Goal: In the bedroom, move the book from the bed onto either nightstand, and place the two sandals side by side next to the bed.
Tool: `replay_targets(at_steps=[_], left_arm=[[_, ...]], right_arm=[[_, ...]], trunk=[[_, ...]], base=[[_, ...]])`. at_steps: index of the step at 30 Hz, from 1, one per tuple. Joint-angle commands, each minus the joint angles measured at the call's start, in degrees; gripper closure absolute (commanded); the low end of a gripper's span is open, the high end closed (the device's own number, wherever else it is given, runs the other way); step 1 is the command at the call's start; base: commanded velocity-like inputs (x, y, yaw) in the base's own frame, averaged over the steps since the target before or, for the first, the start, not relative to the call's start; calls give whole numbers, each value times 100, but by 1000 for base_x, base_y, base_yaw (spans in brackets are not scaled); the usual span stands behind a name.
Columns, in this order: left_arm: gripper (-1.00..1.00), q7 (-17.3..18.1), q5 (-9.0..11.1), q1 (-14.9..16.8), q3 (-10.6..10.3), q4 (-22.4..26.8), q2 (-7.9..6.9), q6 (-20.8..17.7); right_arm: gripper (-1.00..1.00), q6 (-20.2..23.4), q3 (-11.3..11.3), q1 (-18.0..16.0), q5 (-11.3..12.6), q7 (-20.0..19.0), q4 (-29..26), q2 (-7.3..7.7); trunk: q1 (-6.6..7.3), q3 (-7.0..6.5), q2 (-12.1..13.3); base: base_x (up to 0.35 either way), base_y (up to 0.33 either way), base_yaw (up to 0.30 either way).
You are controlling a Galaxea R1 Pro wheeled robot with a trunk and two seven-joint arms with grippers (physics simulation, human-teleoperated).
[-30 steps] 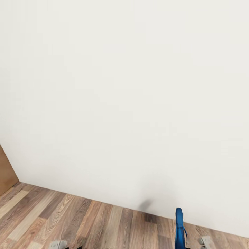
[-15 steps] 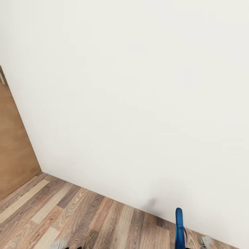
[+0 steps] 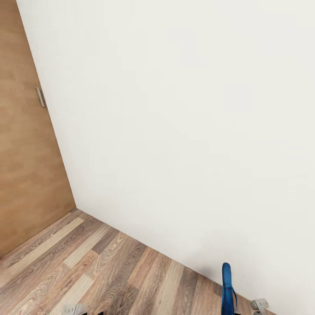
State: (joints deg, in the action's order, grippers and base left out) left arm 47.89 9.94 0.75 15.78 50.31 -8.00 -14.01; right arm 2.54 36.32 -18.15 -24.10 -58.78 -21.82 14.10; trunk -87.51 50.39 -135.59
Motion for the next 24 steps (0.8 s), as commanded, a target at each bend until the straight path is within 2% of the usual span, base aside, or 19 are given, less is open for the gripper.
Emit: replay_targets(at_steps=[1,24], left_arm=[[-100,19,43,4,4,-3,0,-58],[-100,19,43,4,5,-4,0,-58]], right_arm=[[100,27,51,-5,-33,-37,-6,-4],[100,28,51,-5,-33,-37,-6,-4]], trunk=[[1,6,-2],[1,6,-2]], base=[[0,0,288],[0,0,288]])
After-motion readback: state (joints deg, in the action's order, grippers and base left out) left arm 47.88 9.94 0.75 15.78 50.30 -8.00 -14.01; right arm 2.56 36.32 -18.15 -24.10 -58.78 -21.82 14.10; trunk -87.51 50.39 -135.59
